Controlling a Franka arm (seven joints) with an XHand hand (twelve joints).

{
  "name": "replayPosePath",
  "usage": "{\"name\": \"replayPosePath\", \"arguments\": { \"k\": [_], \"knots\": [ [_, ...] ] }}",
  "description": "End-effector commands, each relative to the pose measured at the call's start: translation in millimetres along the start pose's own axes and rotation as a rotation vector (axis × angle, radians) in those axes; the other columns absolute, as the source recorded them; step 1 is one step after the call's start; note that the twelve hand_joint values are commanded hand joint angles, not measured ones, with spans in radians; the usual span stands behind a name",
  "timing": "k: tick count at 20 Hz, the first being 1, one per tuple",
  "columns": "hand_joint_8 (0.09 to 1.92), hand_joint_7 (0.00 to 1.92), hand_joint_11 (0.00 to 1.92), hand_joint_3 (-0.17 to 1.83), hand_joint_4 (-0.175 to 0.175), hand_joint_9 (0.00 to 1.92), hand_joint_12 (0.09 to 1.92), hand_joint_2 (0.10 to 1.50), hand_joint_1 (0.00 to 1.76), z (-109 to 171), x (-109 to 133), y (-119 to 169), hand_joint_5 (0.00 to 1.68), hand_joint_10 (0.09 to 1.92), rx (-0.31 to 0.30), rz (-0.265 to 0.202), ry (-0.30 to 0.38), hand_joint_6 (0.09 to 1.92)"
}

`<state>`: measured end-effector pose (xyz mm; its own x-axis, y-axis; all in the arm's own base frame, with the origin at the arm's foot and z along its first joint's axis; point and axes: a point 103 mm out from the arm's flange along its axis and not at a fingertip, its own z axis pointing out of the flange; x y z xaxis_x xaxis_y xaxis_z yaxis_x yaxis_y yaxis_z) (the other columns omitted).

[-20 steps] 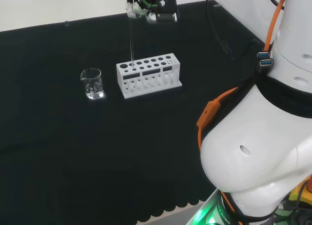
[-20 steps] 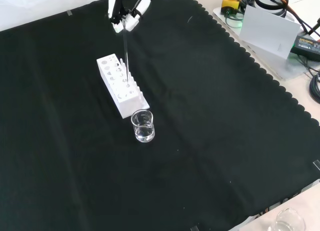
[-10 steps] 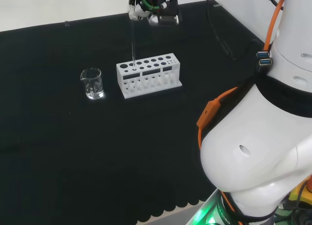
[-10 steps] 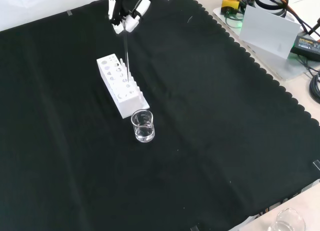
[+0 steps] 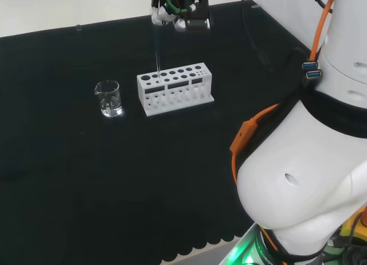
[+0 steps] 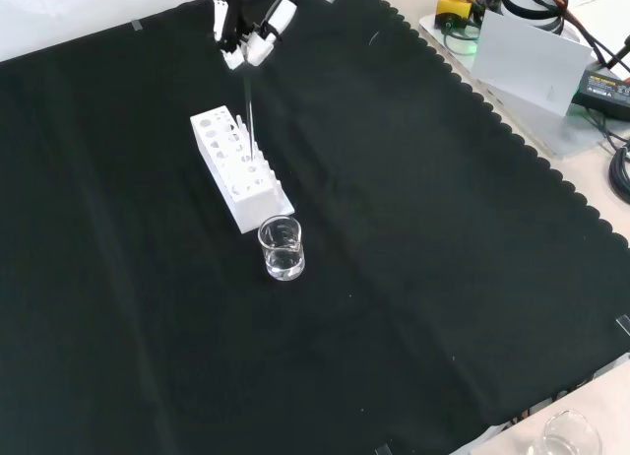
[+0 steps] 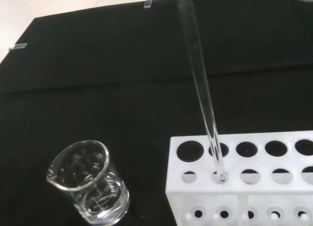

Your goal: Put the glass rod back on the white test tube rack.

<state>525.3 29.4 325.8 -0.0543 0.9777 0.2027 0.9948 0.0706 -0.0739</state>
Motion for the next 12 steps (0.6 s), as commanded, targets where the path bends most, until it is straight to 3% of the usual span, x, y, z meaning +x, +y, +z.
{"name": "replayPosePath", "arguments": {
  "k": [1, 12],
  "knots": [
    [0.62, 1.32, 1.66, -0.17, -0.082, 1.66, 0.73, 1.10, 1.29, 11, 2, 9, 1.12, 0.63, 0.016, -0.003, 0.015, 0.74],
    [0.61, 1.32, 1.66, -0.17, -0.082, 1.66, 0.73, 1.09, 1.29, 26, -6, 13, 1.12, 0.63, 0.040, 0.004, 0.016, 0.74]
  ]
}}
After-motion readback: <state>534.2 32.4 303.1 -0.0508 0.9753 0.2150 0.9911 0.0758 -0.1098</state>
